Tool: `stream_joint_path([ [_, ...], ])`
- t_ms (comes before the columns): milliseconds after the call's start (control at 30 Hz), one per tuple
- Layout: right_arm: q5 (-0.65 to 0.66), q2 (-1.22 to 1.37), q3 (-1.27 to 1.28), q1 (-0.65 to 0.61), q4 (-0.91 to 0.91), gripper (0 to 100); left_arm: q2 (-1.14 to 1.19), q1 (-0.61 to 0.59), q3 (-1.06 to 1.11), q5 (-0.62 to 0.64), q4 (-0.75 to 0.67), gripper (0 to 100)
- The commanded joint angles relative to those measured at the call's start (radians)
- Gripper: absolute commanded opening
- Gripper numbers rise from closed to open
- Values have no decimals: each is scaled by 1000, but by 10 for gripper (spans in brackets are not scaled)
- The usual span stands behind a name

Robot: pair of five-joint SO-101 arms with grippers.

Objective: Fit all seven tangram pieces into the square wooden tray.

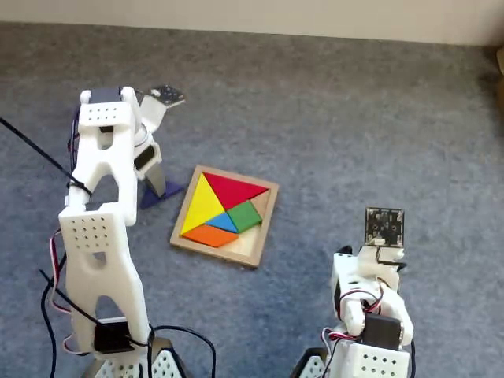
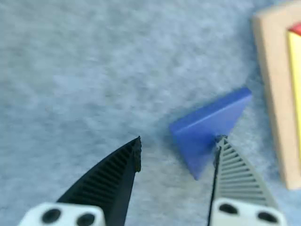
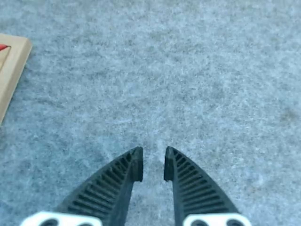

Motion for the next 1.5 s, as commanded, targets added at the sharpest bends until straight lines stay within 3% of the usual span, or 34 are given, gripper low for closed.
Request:
stream_joint_path([
  [0, 2, -8, 119, 12, 4, 91, 4, 39, -13, -11, 17, 242],
  [433, 2, -8, 119, 12, 4, 91, 1, 74, 2, 37, 14, 173],
  [700, 2, -8, 119, 12, 4, 91, -93, 68, -31, 91, 63, 252],
  [900, 2, -8, 119, 12, 4, 91, -136, 64, -33, 89, 54, 252],
  [1200, 2, -8, 119, 12, 4, 91, -124, 18, -27, 89, -92, 252],
  [1467, 2, -8, 119, 12, 4, 91, 8, 24, -33, 87, -126, 252],
])
